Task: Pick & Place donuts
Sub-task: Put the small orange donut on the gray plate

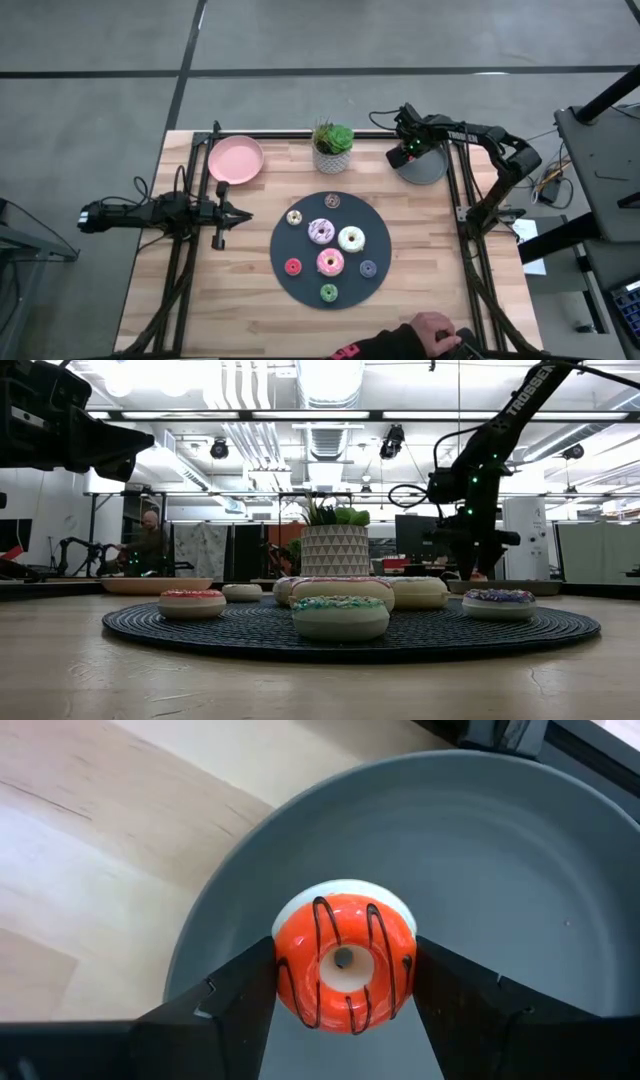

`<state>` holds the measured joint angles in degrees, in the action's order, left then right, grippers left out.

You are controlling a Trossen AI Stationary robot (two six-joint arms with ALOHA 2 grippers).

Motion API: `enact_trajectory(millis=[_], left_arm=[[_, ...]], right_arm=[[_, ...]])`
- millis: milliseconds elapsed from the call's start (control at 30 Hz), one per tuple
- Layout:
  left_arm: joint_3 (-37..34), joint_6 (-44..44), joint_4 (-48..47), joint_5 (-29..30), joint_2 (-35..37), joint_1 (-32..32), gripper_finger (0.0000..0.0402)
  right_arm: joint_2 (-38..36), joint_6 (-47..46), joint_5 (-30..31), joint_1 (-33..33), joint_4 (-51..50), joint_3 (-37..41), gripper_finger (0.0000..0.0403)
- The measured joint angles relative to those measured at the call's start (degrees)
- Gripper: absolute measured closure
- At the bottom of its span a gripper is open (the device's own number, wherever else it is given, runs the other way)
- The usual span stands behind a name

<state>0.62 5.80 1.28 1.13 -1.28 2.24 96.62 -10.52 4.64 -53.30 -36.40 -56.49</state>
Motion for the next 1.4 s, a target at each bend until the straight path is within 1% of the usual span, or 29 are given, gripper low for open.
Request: enact_trajectory(millis=[967,1167,1400], left_arm=[[0.0,-0.01,0.0,0.0,0.0,0.04,0.0402],[0.0,-0.01,0.0,0.0,0.0,0.04,0.0402],[0.0,0.01,-0.01,0.0,0.0,0.04,0.0402]], right_arm=[[0.0,0.66,-0.09,0.02,1.12,0.08,0.0193],[0.0,2.53,-0.23,0.15,1.49,0.0,0.0193],[0.28,2.64,-0.28,-0.01,1.7,-0.07,0.0193]])
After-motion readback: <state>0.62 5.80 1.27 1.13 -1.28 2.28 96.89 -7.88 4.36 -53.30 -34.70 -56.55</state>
